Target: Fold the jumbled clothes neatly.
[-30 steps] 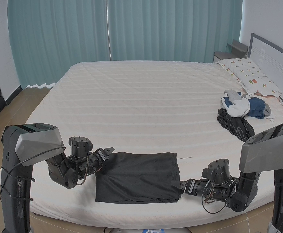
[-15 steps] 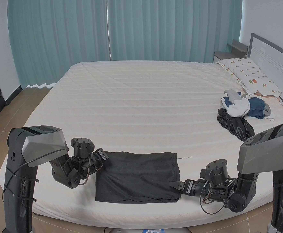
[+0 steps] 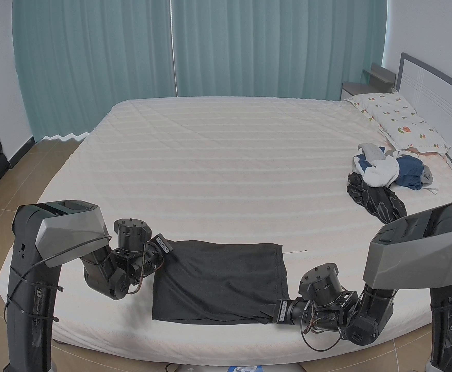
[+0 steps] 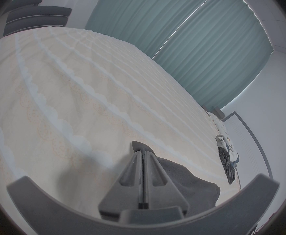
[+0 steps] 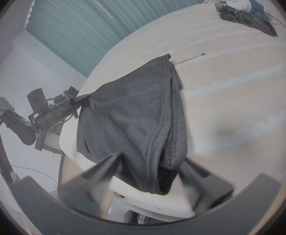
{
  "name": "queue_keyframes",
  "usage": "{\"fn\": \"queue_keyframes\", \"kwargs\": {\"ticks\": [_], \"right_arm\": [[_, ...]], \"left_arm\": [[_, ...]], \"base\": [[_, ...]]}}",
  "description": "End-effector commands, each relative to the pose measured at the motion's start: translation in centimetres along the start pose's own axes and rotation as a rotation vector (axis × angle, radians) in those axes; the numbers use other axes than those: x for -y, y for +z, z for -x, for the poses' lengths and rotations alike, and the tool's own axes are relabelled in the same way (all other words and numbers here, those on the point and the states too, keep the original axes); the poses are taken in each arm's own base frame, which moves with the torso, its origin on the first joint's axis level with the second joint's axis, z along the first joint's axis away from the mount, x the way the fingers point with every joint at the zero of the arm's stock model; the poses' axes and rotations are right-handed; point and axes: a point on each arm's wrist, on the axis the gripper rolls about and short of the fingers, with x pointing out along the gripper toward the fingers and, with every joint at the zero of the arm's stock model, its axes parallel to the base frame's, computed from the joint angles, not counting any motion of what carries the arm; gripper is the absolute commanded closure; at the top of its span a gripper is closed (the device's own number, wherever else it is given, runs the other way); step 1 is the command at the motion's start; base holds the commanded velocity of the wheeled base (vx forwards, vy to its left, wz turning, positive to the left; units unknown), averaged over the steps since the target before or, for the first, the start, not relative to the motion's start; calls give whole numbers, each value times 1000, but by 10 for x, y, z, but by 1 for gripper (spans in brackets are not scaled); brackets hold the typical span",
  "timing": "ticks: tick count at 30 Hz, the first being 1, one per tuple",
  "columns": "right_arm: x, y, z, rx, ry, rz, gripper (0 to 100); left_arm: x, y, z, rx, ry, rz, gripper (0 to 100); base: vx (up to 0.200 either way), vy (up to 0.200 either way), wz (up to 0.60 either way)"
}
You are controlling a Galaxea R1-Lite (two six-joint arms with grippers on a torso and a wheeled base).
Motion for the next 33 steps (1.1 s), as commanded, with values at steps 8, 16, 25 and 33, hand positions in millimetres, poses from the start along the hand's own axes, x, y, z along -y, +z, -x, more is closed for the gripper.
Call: {"fn": "queue_keyframes", "kwargs": {"ticks": [8,16,25,33], "right_arm": [[0,-3,6,-11,-7,20,100],[1,-7,5,-29,-17,24,0],[4,31,35,104,-11,-29,0],[35,79,-11,175,-70,-137,0]], "left_arm": [[-2,-1,-1,7,14,1,100],[-4,-3,-2,9,27,2,0],[-9,4,2,24,42,93,0],[-10,11,4,38,40,144,0]], "base": [[0,0,0],[0,0,0],[0,0,0],[0,0,0]]}}
